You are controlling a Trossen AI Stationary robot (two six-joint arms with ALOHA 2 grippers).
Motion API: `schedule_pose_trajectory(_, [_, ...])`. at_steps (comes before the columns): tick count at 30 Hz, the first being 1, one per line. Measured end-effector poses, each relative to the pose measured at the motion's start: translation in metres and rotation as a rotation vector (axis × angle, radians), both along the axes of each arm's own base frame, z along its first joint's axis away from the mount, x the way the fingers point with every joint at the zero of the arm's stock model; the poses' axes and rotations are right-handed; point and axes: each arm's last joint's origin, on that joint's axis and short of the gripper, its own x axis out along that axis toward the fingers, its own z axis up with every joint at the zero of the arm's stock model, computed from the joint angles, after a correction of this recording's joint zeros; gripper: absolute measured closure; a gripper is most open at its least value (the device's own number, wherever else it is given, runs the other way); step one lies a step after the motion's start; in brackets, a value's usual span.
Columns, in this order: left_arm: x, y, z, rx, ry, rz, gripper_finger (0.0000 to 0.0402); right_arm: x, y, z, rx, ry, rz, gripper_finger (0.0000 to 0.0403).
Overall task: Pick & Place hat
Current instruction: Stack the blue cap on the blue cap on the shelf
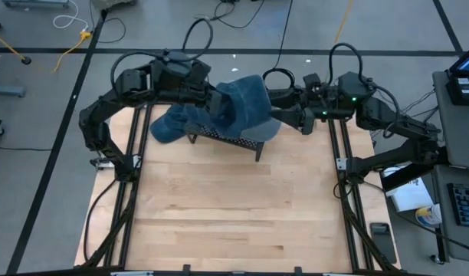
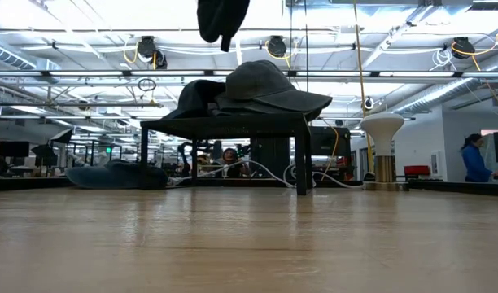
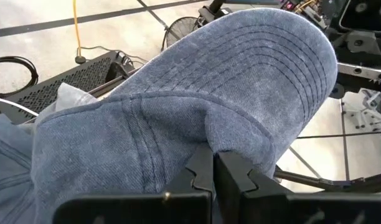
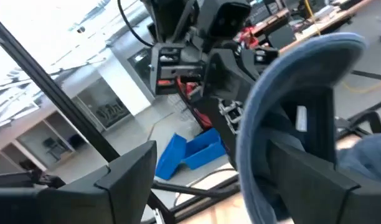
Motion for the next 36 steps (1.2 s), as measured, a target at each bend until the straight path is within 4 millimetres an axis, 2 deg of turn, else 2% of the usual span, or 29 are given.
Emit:
schedule_pose_trajectory(5, [0.000,-0.001,0.000,0.007,0.000,-0.004,0.0402,0.004,-0.001,-0.002,0.001,0.007,-0.009,0.0108])
schedule_pose_trajectory(12, [0.001,-0.001,0.004,0.011,-0.042,0.021,0.0402,0.021,-0.002,-0.013,0.020,0.057,0.007,0.0109])
schedule_pose_trajectory(17, [0.005,0.001,0.016,0.037,-0.166,0.050,0.0401,0.021,0.005,-0.013,-0.099,0.062,0.016,0.0109])
schedule_pose_trajectory(23, [0.006,0.001,0.023,0.054,-0.234,0.038,0.0402,0.013,0.012,-0.005,-0.247,0.023,-0.108,0.0124])
schedule_pose_trajectory(28, [0.006,0.001,0.022,0.054,-0.233,0.037,0.0402,0.013,0.018,-0.001,-0.295,-0.015,-0.102,0.0189])
schedule_pose_trajectory(31, [0.006,0.001,0.023,0.054,-0.235,0.038,0.0401,0.013,0.018,-0.002,-0.298,-0.004,-0.100,0.0260])
schedule_pose_trajectory(34, [0.006,0.001,0.023,0.051,-0.235,0.037,0.0401,0.013,0.018,-0.003,-0.299,0.003,-0.082,0.0355])
schedule_pose_trajectory(36, [0.006,0.000,0.022,0.053,-0.233,0.027,0.0399,0.012,0.019,-0.002,-0.310,-0.004,-0.071,0.0387])
